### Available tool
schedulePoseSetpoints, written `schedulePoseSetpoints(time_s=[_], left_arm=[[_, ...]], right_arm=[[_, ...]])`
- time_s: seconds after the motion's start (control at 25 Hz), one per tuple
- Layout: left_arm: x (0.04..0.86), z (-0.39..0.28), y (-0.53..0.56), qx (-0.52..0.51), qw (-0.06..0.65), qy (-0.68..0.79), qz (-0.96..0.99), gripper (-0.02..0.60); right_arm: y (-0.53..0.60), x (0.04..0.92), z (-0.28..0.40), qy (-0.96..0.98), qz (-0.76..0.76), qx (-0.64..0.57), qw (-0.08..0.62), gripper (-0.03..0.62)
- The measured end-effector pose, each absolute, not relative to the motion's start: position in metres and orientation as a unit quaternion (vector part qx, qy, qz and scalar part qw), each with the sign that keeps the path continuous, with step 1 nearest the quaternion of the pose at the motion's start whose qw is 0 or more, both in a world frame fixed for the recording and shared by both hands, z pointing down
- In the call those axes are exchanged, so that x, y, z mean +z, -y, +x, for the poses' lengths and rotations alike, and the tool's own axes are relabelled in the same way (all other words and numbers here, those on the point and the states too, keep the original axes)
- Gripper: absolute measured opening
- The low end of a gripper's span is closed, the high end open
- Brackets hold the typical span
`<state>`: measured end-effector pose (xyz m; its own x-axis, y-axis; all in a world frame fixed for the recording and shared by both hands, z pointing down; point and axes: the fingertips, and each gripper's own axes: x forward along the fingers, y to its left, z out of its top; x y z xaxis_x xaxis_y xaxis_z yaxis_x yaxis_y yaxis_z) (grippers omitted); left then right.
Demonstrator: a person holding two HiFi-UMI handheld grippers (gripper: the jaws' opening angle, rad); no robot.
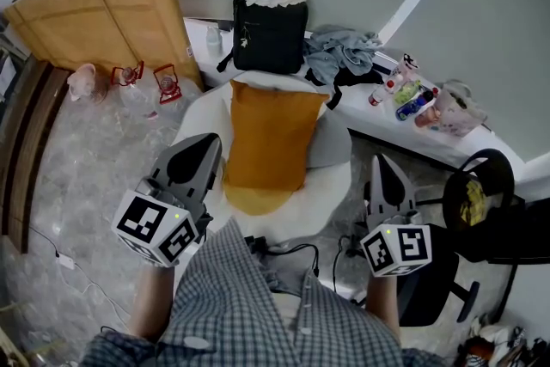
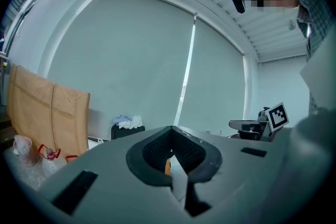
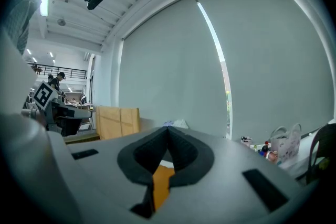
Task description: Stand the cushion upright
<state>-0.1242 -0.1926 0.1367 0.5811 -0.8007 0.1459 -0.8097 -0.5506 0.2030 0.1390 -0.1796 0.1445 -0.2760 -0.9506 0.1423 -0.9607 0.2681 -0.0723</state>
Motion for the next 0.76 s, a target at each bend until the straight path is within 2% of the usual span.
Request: schedulePoseSetpoints(time_s=[0.76], left_arm=[[0.1397, -0.1243, 0.1923, 0.015, 0.129, 0.452, 0.883, 0.008]], right_arm=[[0.1757, 0.1506, 0.1332, 0.798, 0.596, 0.076, 0.047, 0.006]])
